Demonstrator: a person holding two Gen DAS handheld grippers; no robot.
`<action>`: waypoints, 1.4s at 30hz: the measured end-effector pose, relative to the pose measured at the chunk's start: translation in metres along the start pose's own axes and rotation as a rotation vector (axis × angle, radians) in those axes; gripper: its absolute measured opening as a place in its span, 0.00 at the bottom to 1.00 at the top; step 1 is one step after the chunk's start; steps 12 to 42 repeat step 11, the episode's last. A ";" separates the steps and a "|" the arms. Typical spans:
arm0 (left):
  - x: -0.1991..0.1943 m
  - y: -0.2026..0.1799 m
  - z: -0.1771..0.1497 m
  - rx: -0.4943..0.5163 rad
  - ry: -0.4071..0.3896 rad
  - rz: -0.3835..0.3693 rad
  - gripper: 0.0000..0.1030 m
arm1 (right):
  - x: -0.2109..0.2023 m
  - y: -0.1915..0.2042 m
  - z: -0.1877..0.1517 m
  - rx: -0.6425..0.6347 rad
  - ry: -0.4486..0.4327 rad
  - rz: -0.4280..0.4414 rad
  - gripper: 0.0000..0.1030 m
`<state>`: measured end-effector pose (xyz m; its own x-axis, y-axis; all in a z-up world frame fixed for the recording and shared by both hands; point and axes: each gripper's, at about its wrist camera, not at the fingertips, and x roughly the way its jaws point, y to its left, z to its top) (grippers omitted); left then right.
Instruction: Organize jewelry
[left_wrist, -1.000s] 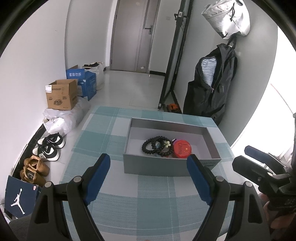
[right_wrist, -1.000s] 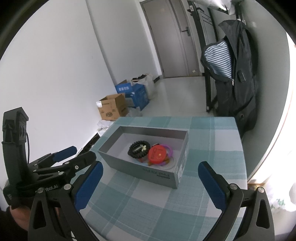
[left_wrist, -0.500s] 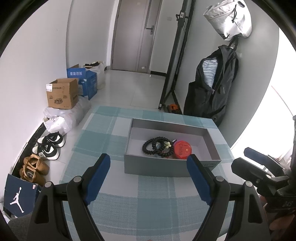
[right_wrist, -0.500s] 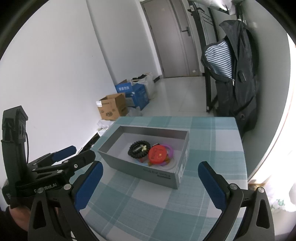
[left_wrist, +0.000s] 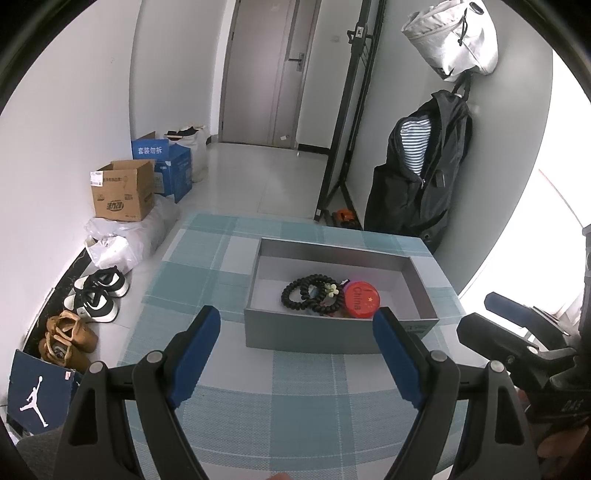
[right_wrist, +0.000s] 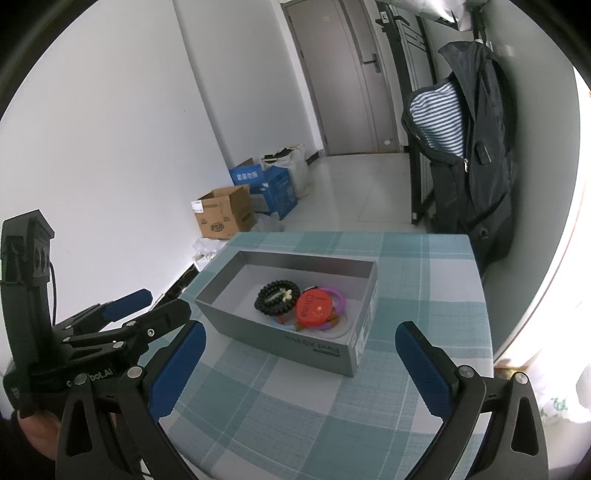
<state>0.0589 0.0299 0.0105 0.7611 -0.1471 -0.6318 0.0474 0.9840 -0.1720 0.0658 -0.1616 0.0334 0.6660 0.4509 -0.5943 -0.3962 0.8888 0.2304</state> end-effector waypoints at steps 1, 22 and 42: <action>0.000 0.001 0.000 -0.001 0.000 -0.001 0.79 | 0.000 0.000 0.000 0.000 0.000 0.000 1.00; -0.002 0.001 0.001 0.008 -0.023 0.000 0.79 | 0.000 -0.001 -0.001 -0.001 0.004 -0.003 1.00; -0.002 0.001 0.001 0.008 -0.023 0.000 0.79 | 0.000 -0.001 -0.001 -0.001 0.004 -0.003 1.00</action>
